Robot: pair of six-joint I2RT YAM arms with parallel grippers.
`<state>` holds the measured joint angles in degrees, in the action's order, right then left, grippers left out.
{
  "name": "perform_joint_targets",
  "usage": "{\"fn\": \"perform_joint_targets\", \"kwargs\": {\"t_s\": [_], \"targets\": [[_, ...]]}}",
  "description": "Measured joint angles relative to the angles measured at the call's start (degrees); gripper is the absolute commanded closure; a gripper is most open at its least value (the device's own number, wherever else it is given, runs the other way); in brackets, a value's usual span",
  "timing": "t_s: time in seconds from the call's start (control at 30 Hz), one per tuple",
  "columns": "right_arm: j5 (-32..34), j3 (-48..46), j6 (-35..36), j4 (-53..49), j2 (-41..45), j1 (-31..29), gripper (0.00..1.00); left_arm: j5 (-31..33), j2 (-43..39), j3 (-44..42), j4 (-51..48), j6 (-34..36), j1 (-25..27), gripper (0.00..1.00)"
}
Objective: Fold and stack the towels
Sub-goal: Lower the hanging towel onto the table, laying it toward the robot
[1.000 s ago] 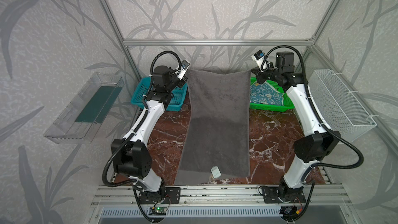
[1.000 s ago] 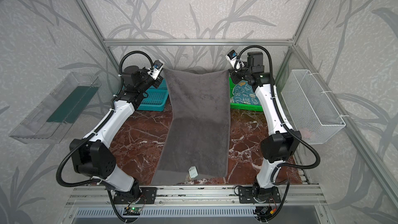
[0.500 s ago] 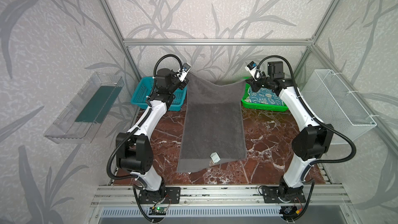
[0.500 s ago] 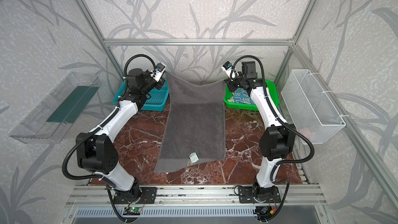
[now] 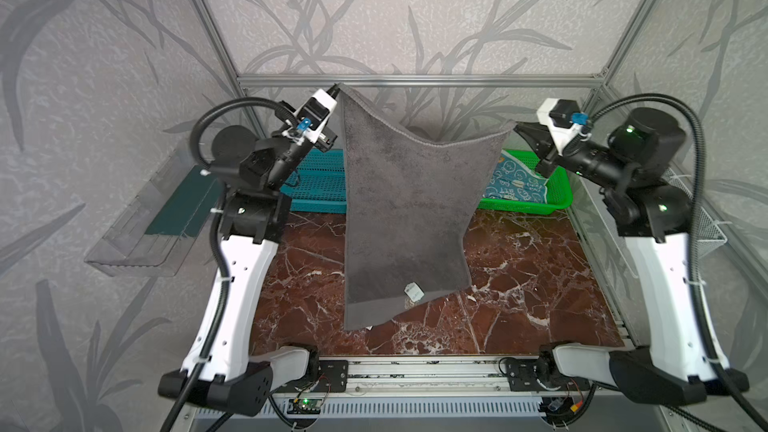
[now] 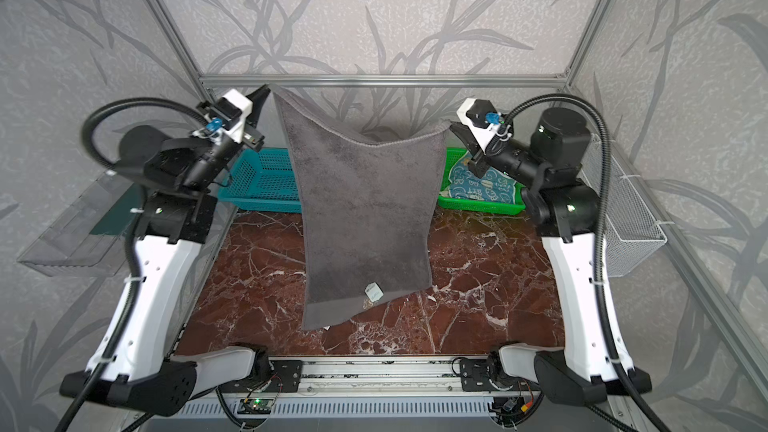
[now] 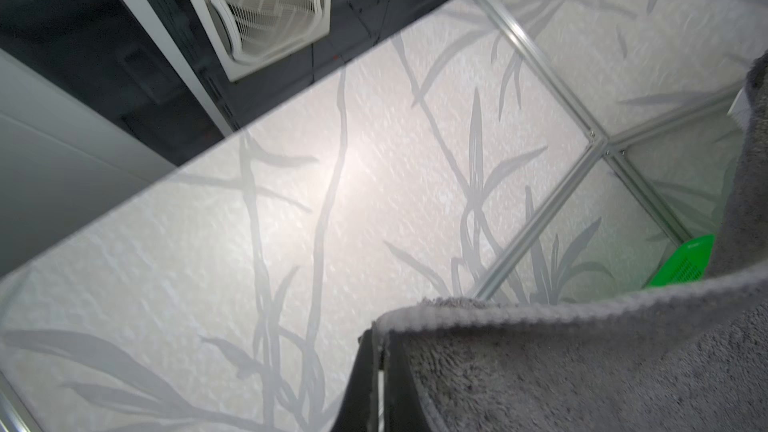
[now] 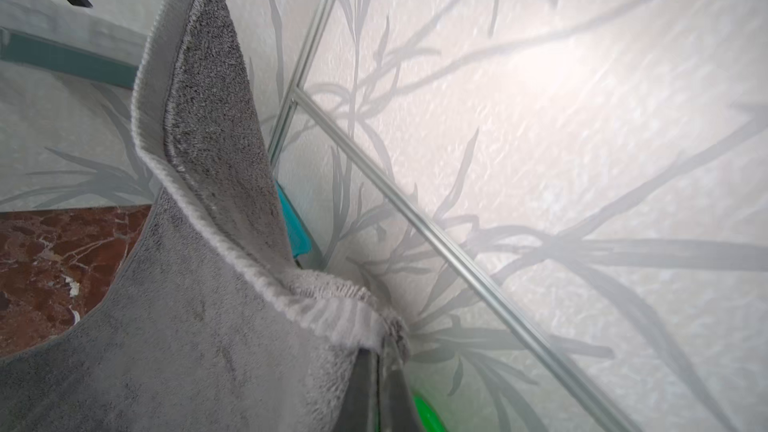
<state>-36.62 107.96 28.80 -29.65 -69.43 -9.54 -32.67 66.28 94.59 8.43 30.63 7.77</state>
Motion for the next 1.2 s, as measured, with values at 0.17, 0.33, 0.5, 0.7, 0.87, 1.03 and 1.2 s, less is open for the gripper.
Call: {"fn": "perform_joint_targets", "kwargs": {"t_s": [0.17,0.33,0.5,0.7,0.87,1.03,1.2], "targets": [[-2.05,1.03,-0.13,-0.2,11.28,-0.02,1.0,-4.94,-10.71,1.31,2.08,-4.92,0.09,1.0],[-1.18,1.16,-0.09,-0.2,16.44,-0.04,1.0,-4.92,-14.84,1.88,3.28,-6.69,0.13,1.0],[2.8,1.53,0.28,-0.15,11.1,0.33,1.0,-0.68,-8.83,2.95,2.71,-4.57,0.33,1.0],[3.21,11.74,-5.35,2.47,-13.49,6.54,1.0,5.25,14.45,13.38,2.43,-1.55,-1.4,1.0],[4.15,29.2,-9.66,-0.83,-39.67,7.26,1.0,7.8,37.62,25.16,-0.9,0.26,-2.62,1.0],[4.63,56.57,-14.4,-8.63,-61.72,7.19,1.0,10.23,50.16,28.76,-1.14,1.14,-2.97,1.0],[6.47,48.0,-14.51,-8.87,-55.93,5.29,1.0,10.64,50.56,28.89,0.42,0.76,-2.95,1.0]]}}
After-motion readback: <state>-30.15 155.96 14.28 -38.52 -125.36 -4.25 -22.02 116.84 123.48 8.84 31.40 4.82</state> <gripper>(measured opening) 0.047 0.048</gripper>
